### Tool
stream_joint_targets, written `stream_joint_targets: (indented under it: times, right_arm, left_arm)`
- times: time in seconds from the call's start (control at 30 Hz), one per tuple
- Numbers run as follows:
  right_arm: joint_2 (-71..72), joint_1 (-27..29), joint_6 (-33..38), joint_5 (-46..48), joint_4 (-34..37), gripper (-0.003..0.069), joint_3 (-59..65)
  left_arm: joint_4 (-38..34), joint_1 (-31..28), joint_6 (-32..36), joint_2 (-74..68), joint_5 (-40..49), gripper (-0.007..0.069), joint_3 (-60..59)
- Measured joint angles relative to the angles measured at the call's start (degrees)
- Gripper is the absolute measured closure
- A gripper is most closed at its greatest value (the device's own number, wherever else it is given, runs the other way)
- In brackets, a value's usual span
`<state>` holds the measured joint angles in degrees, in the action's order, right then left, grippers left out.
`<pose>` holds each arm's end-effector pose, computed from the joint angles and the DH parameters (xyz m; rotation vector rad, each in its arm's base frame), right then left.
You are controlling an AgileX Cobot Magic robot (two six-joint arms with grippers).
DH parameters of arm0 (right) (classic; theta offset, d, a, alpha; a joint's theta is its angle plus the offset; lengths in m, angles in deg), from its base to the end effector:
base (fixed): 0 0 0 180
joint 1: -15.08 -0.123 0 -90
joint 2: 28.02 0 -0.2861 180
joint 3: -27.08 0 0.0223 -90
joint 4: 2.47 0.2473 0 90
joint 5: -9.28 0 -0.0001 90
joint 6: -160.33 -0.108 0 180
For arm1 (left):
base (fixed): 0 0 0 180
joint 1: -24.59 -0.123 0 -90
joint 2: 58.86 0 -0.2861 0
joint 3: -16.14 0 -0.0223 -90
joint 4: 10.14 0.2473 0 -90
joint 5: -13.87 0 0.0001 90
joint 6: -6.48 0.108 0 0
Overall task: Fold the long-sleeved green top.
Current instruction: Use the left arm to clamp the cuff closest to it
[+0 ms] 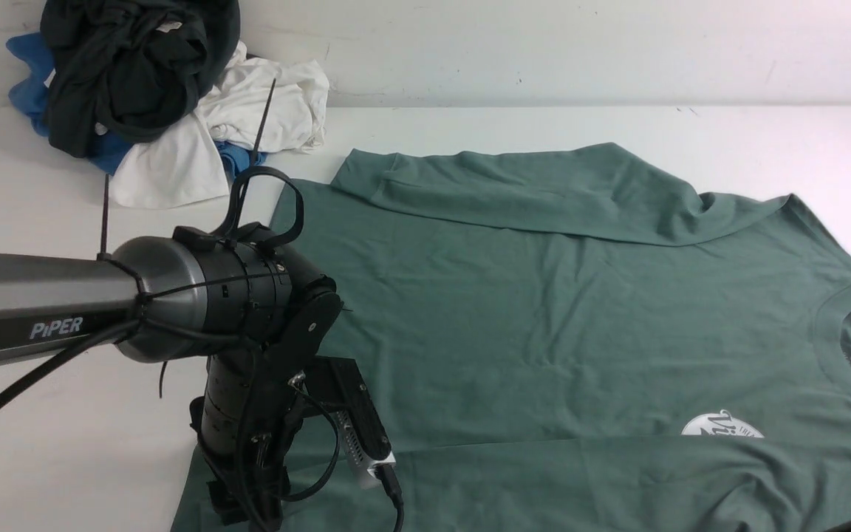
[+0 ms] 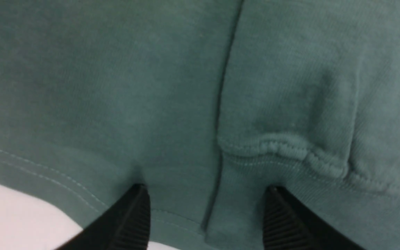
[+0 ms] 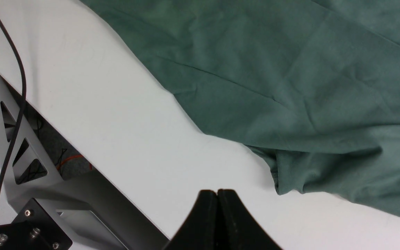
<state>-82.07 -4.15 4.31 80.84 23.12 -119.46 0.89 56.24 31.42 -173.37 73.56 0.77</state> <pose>0.0951 0.0801 0.2968 -0.9140 2.5430 0.5965 0.2697 -0.1453 0.1367 -1.5534 -2.5365 -0.2496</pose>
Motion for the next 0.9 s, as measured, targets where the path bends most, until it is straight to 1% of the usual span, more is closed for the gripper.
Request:
stream_joint_targets:
  times: [0.17, 0.33, 0.43, 0.53, 0.7, 0.8, 0.9]
  right_arm:
    - [0.0, 0.0, 0.0, 0.0, -0.1, 0.0673, 0.0]
    - [0.0, 0.0, 0.0, 0.0, -0.2, 0.0673, 0.0]
    - [0.0, 0.0, 0.0, 0.0, -0.2, 0.0673, 0.0]
    - [0.0, 0.0, 0.0, 0.0, -0.2, 0.0673, 0.0]
    - [0.0, 0.0, 0.0, 0.0, -0.2, 0.0673, 0.0]
    - [0.0, 0.0, 0.0, 0.0, -0.2, 0.0673, 0.0]
    - [0.0, 0.0, 0.0, 0.0, -0.2, 0.0673, 0.0]
  left_arm:
    - [-1.0, 0.0, 0.0, -0.2, 0.5, 0.0212, 0.2]
    - [-2.4, 0.0, 0.0, -0.3, 1.7, 0.0273, 0.3]
    - [-3.3, 0.0, -0.3, -0.4, 2.2, 0.0349, 0.3]
    - [-4.2, 0.0, -1.5, -0.2, 2.8, 0.0381, 0.3]
    - [-6.8, 0.0, -2.5, 0.7, 3.6, 0.0366, 0.6]
    - [-8.7, -0.9, -2.6, 1.0, 3.6, 0.0315, 0.7]
    - [-10.5, -3.3, -2.6, 1.0, 3.5, 0.0281, 0.7]
